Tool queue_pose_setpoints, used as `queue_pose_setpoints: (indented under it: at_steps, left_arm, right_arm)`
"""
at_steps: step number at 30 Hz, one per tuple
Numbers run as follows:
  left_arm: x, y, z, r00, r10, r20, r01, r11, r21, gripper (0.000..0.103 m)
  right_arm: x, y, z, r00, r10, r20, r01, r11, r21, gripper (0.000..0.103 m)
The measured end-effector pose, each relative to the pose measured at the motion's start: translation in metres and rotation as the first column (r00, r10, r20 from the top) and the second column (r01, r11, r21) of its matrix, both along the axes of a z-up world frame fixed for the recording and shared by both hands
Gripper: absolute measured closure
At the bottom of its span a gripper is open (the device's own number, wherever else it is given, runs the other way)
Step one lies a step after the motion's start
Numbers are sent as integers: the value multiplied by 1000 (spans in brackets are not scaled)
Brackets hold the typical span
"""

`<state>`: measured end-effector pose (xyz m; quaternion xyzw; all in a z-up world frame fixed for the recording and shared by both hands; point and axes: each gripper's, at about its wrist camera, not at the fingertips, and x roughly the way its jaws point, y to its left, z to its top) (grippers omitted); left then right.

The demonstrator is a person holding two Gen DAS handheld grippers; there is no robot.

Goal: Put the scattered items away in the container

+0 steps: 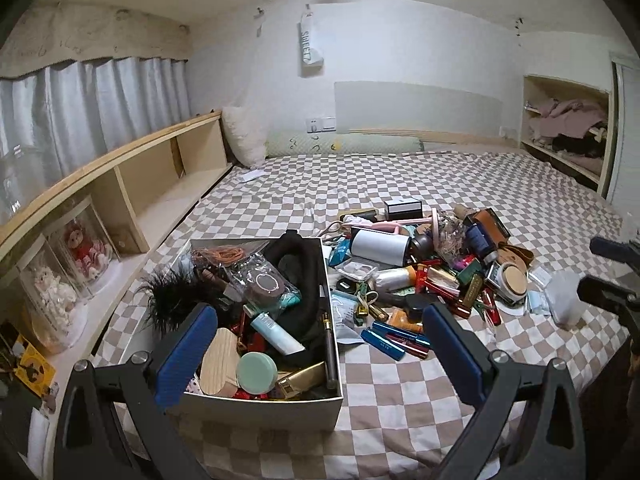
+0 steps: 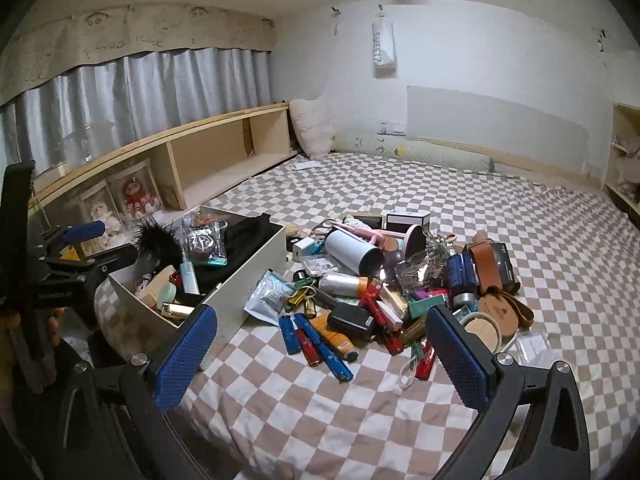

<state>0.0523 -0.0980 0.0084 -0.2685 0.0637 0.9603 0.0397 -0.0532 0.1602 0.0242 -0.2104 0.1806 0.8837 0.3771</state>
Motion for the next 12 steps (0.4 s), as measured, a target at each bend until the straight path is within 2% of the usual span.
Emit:
queue_pose_setpoints:
  at_steps: [12]
  left_arm:
    - [2,3,-1,1000,-22,2,22,1000,-15,0]
  right_arm:
    - [-2,0,-2,1000,-13,20,13,1000,-2,0]
